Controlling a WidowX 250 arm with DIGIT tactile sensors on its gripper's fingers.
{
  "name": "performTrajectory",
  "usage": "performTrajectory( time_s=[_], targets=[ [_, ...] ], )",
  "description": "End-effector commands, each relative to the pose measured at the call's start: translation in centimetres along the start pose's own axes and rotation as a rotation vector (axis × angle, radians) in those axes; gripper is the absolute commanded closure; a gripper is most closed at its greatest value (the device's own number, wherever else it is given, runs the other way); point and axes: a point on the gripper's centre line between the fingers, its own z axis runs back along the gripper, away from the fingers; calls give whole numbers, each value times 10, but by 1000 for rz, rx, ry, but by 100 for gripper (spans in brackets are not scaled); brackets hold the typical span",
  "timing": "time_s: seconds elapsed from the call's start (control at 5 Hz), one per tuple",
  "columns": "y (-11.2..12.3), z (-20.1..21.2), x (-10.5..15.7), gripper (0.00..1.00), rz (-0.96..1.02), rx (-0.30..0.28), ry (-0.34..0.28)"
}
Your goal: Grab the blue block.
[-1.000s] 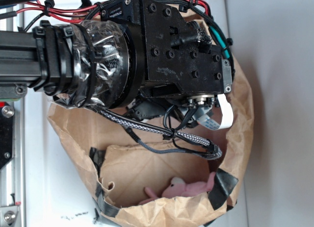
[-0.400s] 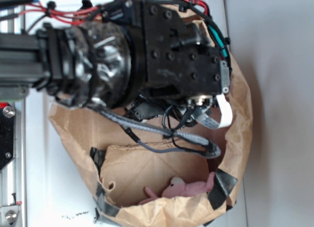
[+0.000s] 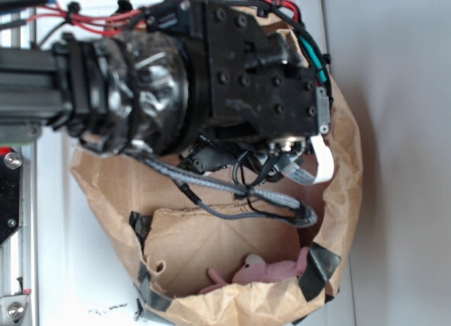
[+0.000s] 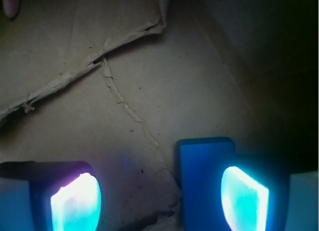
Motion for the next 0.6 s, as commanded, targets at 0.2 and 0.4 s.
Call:
performTrajectory(
  time_s=[0.2,0.4],
  targets=[
    [9,3,5,0,12,63,-16],
    [22,-8,-1,0,29,74,-20]
  ],
)
